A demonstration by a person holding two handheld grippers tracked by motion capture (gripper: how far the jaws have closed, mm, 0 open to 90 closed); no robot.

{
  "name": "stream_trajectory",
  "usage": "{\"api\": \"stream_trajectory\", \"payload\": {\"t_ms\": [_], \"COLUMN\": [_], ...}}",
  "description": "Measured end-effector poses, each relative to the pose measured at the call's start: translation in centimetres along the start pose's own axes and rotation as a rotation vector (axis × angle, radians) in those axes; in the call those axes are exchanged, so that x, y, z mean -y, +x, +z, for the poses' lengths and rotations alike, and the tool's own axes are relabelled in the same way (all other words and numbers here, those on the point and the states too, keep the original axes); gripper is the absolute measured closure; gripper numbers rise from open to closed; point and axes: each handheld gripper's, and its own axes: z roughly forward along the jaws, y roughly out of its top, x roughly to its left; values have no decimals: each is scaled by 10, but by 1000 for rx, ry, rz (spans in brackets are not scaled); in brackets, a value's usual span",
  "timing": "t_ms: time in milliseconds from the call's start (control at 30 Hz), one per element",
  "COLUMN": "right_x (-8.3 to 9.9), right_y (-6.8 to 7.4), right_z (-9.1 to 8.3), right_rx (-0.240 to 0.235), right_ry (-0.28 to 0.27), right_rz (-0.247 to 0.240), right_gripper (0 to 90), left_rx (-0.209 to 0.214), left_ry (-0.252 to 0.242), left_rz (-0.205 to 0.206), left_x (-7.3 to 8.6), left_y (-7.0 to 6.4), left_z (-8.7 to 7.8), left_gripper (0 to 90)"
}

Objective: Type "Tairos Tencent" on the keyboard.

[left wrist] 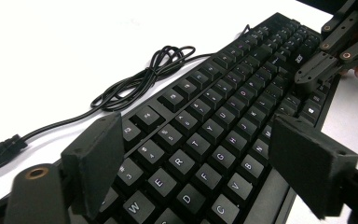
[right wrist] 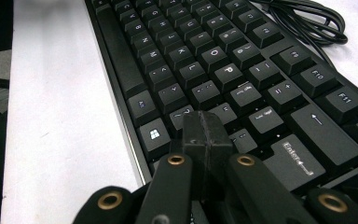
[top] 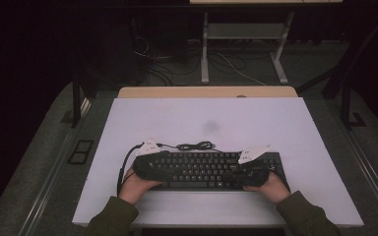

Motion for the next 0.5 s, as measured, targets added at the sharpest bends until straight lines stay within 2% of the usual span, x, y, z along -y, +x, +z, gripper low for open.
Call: {"api": "stream_trajectory", "payload": {"t_ms": [233, 500], "right_x": [0, 0], "right_y": [0, 0], "right_z": [0, 0], "right_rx": [0, -3], "right_ry": [0, -1], "right_rz": [1, 4], "right_gripper": [896, 896], "left_rx": [9, 31], "left_ry": [6, 13], "left_rz": [-10, -10], "left_x": [-3, -10], "left_y": [3, 6], "left_z": [4, 12], "left_gripper": [300, 478]}}
